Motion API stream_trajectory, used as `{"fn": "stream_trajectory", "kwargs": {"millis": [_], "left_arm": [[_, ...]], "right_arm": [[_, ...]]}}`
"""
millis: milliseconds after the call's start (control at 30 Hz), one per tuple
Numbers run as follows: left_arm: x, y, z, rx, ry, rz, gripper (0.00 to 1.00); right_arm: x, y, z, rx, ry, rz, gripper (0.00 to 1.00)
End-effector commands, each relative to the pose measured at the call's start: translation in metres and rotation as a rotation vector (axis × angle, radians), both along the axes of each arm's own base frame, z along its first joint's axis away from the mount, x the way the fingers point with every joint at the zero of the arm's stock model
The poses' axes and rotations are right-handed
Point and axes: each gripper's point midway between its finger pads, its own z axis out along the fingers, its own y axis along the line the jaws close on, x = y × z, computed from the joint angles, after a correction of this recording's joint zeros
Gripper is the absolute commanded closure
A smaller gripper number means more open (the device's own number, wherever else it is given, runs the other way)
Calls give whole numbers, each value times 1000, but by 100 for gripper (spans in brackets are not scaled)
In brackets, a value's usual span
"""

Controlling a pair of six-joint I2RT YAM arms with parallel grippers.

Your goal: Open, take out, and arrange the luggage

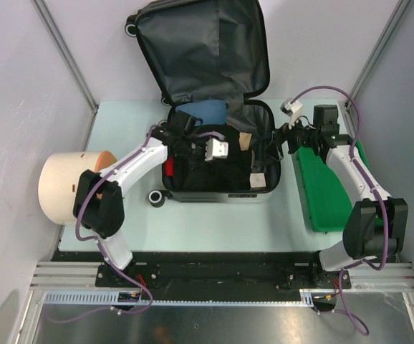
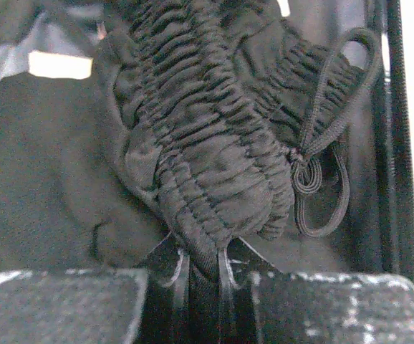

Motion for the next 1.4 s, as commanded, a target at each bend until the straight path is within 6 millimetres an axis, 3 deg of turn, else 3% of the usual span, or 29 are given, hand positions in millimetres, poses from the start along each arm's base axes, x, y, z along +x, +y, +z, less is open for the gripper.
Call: {"fn": "stream_trajectory", "kwargs": {"millis": [0, 67, 133, 233, 367, 500, 667, 867, 1067, 1167, 1233, 1367], "left_arm": [[21, 0, 66, -200, 35, 95, 95], [31, 5, 72, -227, 54, 126, 100], [35, 6, 72, -234, 60, 134, 100], [40, 8, 73, -248, 80, 146, 100], [46, 12, 71, -256, 96, 164, 100], [66, 20, 74, -261, 90, 210, 100], [93, 33, 71, -257, 83, 270, 100], [89, 43, 65, -296, 194, 329, 100], [93, 57, 50, -302, 297, 431, 100], [108, 65, 47, -304, 301, 477, 100], [116, 66, 46, -301, 298, 495, 100], [126, 69, 42, -290, 289, 517, 100]], "right_arm": [[6, 11, 43, 3, -227, 95, 0], [7, 18, 48, 1, -315, 140, 0], [6, 29, 61, 16, -412, 195, 0], [1, 53, 63, 6, -501, 285, 0], [-11, 96, 62, -1, -587, 410, 0], [-22, 121, 52, -26, -631, 502, 0], [-33, 129, 37, -44, -599, 551, 0], [-17, 117, 43, 18, -504, 412, 0], [-30, 99, 15, -9, -349, 408, 0], [-41, 96, 4, -48, -378, 462, 0], [-44, 99, 8, -72, -477, 504, 0], [-52, 123, -1, -138, -591, 588, 0]]}}
